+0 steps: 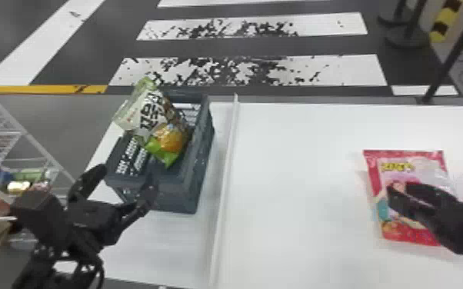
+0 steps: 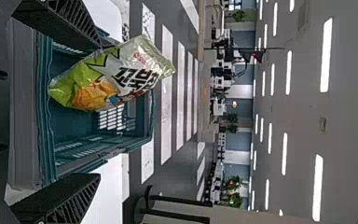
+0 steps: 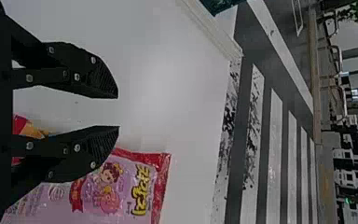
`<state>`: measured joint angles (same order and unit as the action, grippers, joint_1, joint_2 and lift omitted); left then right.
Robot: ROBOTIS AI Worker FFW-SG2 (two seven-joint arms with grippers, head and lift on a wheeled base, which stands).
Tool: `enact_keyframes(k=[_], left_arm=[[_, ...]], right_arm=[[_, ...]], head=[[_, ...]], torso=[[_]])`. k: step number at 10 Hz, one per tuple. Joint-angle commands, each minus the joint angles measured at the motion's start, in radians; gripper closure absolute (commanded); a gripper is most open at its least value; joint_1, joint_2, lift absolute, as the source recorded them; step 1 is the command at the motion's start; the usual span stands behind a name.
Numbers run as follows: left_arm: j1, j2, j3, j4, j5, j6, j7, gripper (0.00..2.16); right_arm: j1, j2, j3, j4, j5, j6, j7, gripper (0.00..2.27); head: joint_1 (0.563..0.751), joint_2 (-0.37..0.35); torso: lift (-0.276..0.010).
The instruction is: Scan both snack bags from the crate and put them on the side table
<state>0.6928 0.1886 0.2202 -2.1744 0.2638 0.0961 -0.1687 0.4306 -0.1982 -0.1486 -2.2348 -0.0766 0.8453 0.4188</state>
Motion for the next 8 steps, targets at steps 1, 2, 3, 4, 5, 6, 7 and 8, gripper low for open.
enact_keyframes(k=[1, 2, 3, 4, 5, 6, 7, 8], left_arm=[[0.001, 0.0, 0.001, -0.001, 0.0, -0.008, -0.002, 0.0], [0.002, 0.0, 0.001, -0.001, 0.0, -0.008, -0.002, 0.0], [0.002, 0.0, 0.001, -0.001, 0.0, -0.008, -0.002, 0.0], [0.004, -0.001, 0.002, 0.001, 0.0, -0.008, -0.002, 0.0], [0.004, -0.001, 0.002, 0.002, 0.0, -0.011, -0.002, 0.0], [0.005, -0.003, 0.004, 0.005, 0.0, -0.011, -0.002, 0.0], [0.005, -0.003, 0.004, 0.01, 0.0, -0.011, -0.002, 0.0], [0.005, -0.003, 0.004, 0.013, 0.0, -0.011, -0.002, 0.0]], right_arm=[[-0.035, 0.002, -0.075, 0.026, 0.011, 0.025, -0.035, 0.02], [-0.058, 0.0, -0.14, 0.077, 0.012, 0.025, -0.055, 0.03], [-0.087, -0.003, -0.2, 0.147, 0.011, 0.025, -0.071, 0.04], [-0.116, -0.032, -0.241, 0.233, 0.011, 0.019, -0.078, 0.05], [-0.147, -0.072, -0.258, 0.325, 0.006, -0.008, -0.097, 0.05], [-0.184, -0.099, -0.273, 0.409, -0.005, -0.036, -0.095, 0.05], [-0.219, -0.127, -0.272, 0.482, -0.014, -0.057, -0.094, 0.05], [-0.256, -0.144, -0.263, 0.535, -0.014, -0.064, -0.086, 0.05]], head=[[0.695, 0.087], [0.695, 0.058], [0.695, 0.003], [0.695, -0.07], [0.695, -0.134], [0.695, -0.161], [0.695, -0.214], [0.695, -0.245]], torso=[[-0.087], [-0.087], [-0.087], [-0.087], [-0.087], [-0.087], [-0.087], [-0.087]])
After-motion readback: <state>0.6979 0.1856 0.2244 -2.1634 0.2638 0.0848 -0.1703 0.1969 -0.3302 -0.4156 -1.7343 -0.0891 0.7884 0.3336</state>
